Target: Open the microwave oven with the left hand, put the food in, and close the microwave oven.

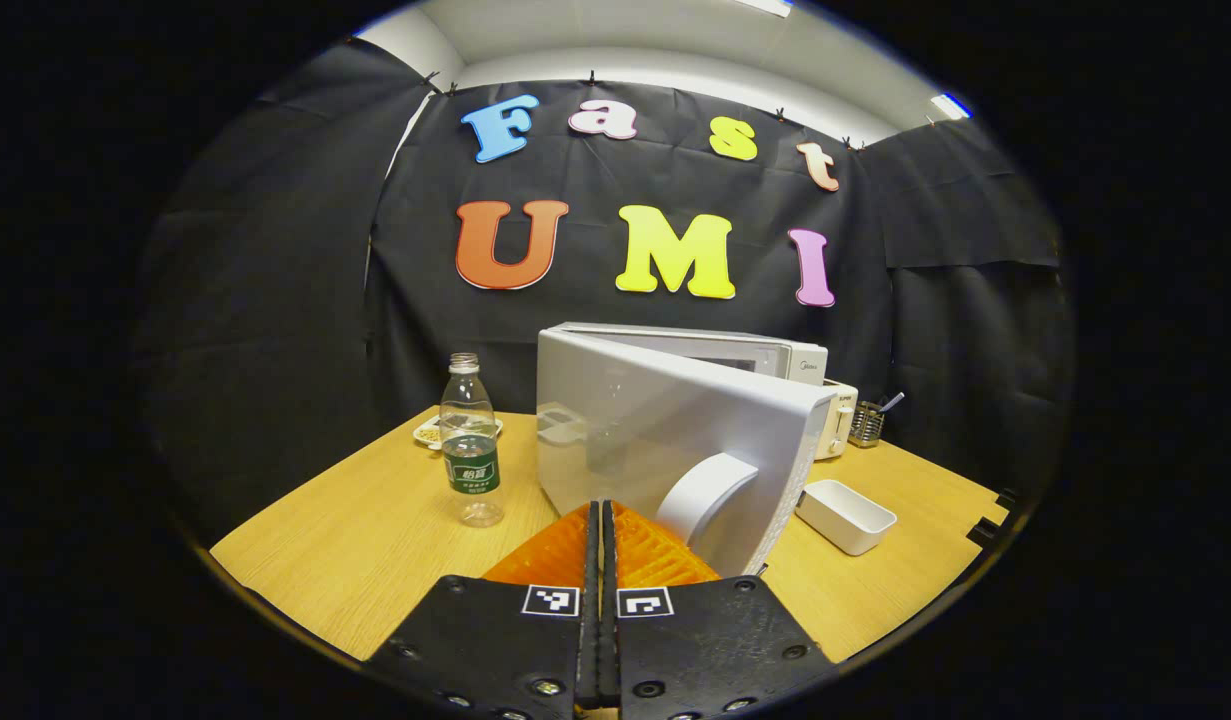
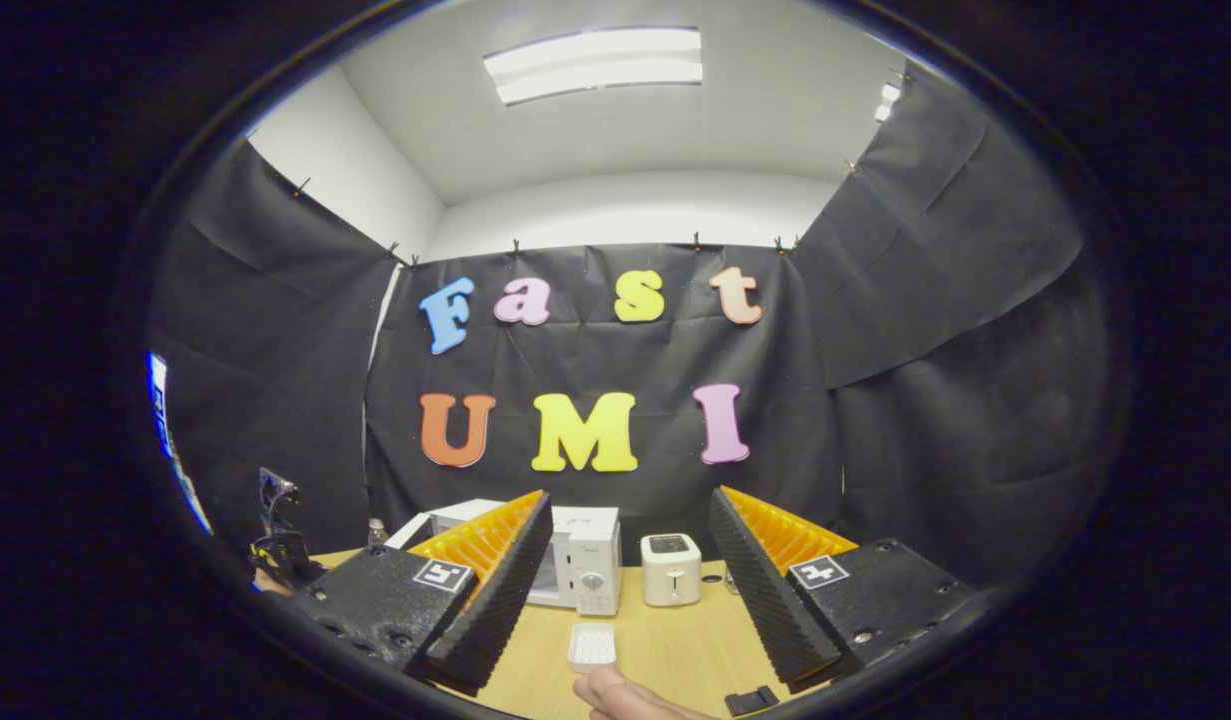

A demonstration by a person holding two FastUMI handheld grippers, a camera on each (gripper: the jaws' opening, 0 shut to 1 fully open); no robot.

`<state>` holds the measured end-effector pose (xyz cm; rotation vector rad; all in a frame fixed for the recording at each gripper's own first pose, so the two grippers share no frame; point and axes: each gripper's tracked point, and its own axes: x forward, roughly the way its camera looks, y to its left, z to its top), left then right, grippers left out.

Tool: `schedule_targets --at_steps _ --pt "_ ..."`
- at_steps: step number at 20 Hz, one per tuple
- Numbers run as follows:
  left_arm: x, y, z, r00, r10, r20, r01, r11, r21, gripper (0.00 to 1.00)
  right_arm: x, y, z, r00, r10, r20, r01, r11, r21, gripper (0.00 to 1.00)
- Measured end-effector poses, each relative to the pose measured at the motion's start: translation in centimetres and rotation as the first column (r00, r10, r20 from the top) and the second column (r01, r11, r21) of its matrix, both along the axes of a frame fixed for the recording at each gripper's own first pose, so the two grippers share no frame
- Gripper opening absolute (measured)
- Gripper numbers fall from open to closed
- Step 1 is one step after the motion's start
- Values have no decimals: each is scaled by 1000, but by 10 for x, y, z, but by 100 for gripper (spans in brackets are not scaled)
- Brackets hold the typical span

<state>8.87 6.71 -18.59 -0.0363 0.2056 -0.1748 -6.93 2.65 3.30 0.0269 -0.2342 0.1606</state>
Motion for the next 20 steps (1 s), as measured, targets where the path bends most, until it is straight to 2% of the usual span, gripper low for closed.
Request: schedule_targets --at_steps 1,3,4,5,8,12,13,14,15,20 --pt "2 -10 -3 1000 -18 -5 18 1000 -14 0 4 -7 -2 1000 -17 -6 17 1000 -1 100" --pt "10 -26 -9 999 -34 -26 34 999 -13 0 8 -17 -3 999 -33 -11 33 999 -2 100" --pt "16 -35 -12 999 -42 -31 42 999 -5 13 11 -21 -6 999 -33 -16 33 999 0 100" --pt "24 -42 -12 999 -40 -26 40 999 3 0 14 -26 -8 999 -32 -24 32 999 8 100" --pt "47 -70 -13 998 -58 -18 58 998 -26 0 28 -43 -17 998 -43 -48 43 999 9 100" --pt "79 -93 -19 999 -30 -24 29 998 -48 0 52 -61 -25 994 -69 -84 70 998 10 100" --pt "87 -94 -19 1000 -13 -19 12 999 -46 0 59 -65 -26 993 -75 -95 76 997 7 90" --pt "92 -101 -19 1000 -13 -21 11 998 -55 0 66 -67 -27 992 -76 -100 76 997 -1 89" --pt "97 -110 -20 999 -24 -23 22 997 -71 0 72 -68 -27 992 -75 -101 75 997 -7 100" --pt "127 -136 -21 999 -43 -31 41 996 -78 0 115 -78 -42 986 -73 -150 71 997 -19 100"
